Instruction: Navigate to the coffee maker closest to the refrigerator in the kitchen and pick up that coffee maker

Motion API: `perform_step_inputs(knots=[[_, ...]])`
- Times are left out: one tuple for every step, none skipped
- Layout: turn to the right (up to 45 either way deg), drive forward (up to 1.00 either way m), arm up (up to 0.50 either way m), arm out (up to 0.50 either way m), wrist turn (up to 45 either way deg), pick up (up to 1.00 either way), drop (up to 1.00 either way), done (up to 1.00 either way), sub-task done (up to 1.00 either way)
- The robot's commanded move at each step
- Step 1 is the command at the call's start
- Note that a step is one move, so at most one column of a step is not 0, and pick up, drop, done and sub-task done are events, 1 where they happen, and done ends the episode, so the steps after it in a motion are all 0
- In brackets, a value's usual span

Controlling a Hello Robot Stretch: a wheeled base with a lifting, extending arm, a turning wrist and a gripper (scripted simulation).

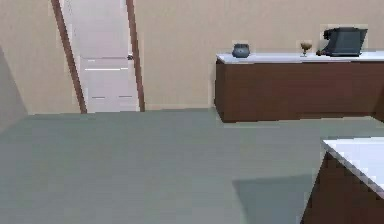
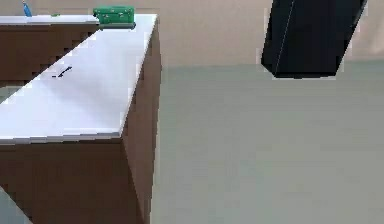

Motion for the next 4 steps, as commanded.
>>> perform_step_inputs(knots=[[0.0, 1.0, 0.0, 0.0, 0.0, 0.0, 0.0, 0.0, 0.0], [30.0, 0.0, 0.0, 0.0, 0.0, 0.0, 0.0, 0.0, 0.0], [0.0, 0.05, 0.0, 0.0, 0.0, 0.0, 0.0, 0.0, 0.0], [6.0, 0.0, 0.0, 0.0, 0.0, 0.0, 0.0, 0.0, 0.0]])
